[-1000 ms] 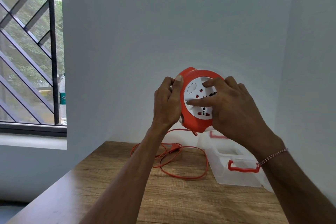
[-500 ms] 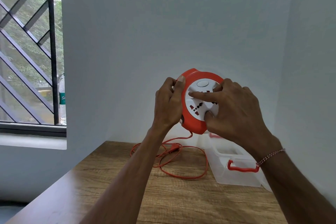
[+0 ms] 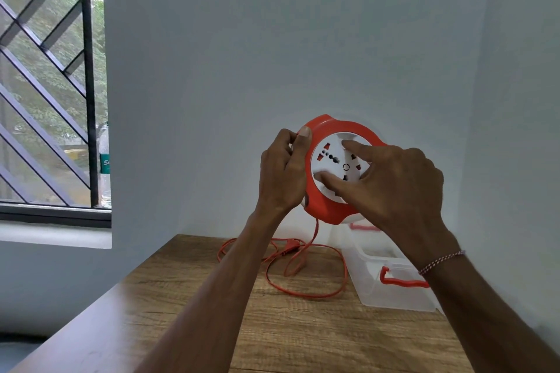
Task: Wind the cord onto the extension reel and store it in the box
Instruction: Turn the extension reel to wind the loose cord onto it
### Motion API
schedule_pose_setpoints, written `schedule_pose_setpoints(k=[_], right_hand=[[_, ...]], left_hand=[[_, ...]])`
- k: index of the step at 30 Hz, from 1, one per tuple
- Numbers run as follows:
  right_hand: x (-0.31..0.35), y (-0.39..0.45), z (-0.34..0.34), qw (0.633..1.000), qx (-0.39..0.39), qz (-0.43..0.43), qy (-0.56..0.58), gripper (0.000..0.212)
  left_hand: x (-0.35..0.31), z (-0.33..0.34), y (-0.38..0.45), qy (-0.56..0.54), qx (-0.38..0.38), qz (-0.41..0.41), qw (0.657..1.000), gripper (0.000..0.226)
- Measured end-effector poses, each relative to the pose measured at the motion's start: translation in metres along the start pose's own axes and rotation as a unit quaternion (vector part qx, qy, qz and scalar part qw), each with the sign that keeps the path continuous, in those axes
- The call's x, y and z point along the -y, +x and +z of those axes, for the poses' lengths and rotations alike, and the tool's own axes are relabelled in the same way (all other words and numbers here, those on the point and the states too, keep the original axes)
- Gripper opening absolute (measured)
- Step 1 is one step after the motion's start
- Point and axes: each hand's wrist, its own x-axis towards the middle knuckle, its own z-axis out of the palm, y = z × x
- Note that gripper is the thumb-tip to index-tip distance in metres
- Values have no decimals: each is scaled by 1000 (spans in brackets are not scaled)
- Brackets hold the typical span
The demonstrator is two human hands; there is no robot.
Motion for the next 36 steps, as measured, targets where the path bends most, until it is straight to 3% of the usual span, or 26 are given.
schedule_pose_setpoints(k=[6,12,15,19,21,27,36], right_hand=[[2,2,4,995,-37,61,69,66],[-9,9,-4,997,-12,-35,65,40],[-8,11,-7,995,36,-81,52,33],[0,9,-13,983,164,-75,17,48],[0,7,-14,979,189,-78,1,52],[0,5,-12,985,139,-94,-36,52],[-3,0,0,999,35,-27,3,64]], left_hand=[[1,1,-1,0,3,-2,1000,31],[1,-2,1,-18,-8,-15,1000,32],[-1,-4,0,-19,-16,-13,1000,33],[-5,-5,-2,-26,-18,-13,999,31],[-6,-4,-3,-26,-17,-11,999,30],[-5,-2,-4,-19,-15,-9,1000,35],[-3,-2,-4,-29,-6,0,1000,37]])
